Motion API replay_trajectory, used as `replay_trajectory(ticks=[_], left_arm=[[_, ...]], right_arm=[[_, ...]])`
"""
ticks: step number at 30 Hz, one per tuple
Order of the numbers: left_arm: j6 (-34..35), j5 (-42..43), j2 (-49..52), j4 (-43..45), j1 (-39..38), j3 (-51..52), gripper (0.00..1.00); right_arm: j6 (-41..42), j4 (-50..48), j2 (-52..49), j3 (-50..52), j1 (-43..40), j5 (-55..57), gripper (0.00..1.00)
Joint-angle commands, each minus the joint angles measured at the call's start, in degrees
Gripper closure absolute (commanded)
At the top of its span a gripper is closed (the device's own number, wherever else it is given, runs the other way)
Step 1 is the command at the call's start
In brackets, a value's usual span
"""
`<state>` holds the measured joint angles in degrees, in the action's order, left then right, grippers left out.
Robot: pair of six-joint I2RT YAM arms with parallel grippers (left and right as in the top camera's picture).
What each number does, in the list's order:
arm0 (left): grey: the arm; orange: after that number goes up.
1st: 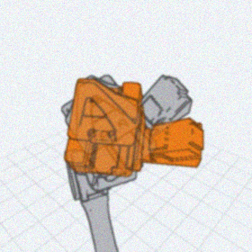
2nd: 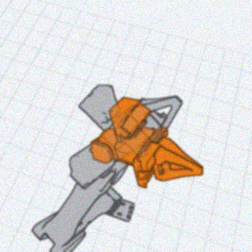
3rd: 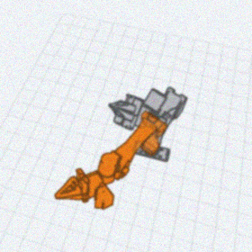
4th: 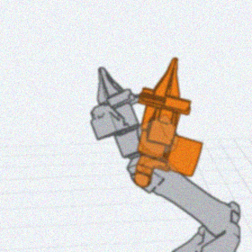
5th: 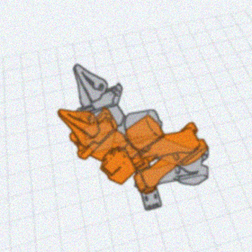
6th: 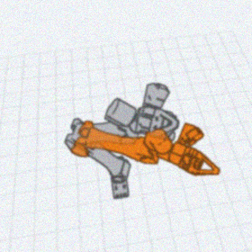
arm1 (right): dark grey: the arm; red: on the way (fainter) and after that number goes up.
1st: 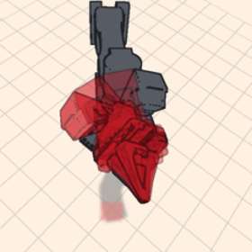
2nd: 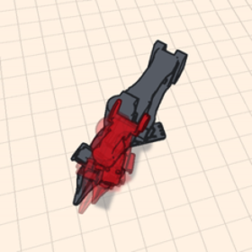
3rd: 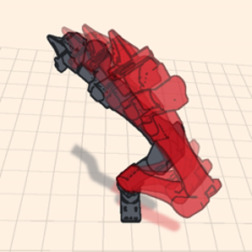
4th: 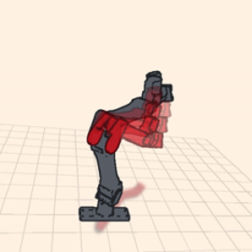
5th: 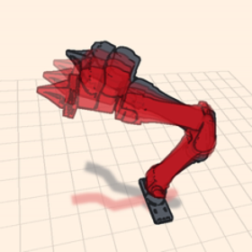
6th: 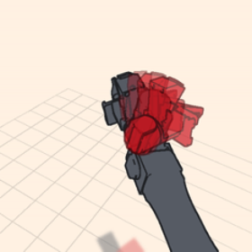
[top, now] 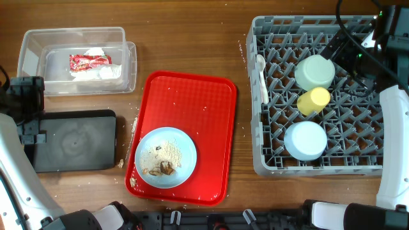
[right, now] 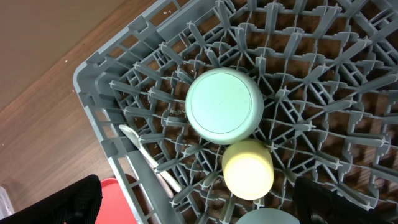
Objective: Sort waste into correct bins and load items into the dishwasher rack
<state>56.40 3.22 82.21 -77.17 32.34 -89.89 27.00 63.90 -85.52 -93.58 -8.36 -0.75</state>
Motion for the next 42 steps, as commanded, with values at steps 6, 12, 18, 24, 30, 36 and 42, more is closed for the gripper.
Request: replay_trajectory(ticks=[6,12,18,24,30,36,42], left_arm=[[-0.66,-0.59,0.13,-0.07,0.31,0.0,0.0],[-6.8,14.38,0.13,-15.37,-2.34,0.0,0.0],[-21.44,11.87,0.13,-19.3,-24.09,0.07,0.0],[-20.87,7.37,0.13,-9.49,-44.15,0.07,0.0],[-18.21,6.23,1.66,-5.49,-55.21,0.11,0.0],[1.05,-4.37,4.31,-3.02,-67.43,8.33,0.22],[11.78,-4.35,5.88,12.83,-72.11,22.21,0.32]], right_arm=[[0.02,-0.02,0.22,-0.04,0.02,1.36,0.0],[0.04,-0.02,0.22,-0.04,0.02,1.36,0.0],[0.04,-0.02,0.22,-0.04,0.02,1.36,0.0],[0.04,-0.02,0.22,-0.04,0.02,1.36,0.0],[0.04,-0.02,0.22,-0.04,0.04,1.36,0.0],[0.04,-0.02,0.22,-0.04,0.02,1.36,0.0],[0.02,-0.02,0.22,-0.04,0.02,1.38,0.0]])
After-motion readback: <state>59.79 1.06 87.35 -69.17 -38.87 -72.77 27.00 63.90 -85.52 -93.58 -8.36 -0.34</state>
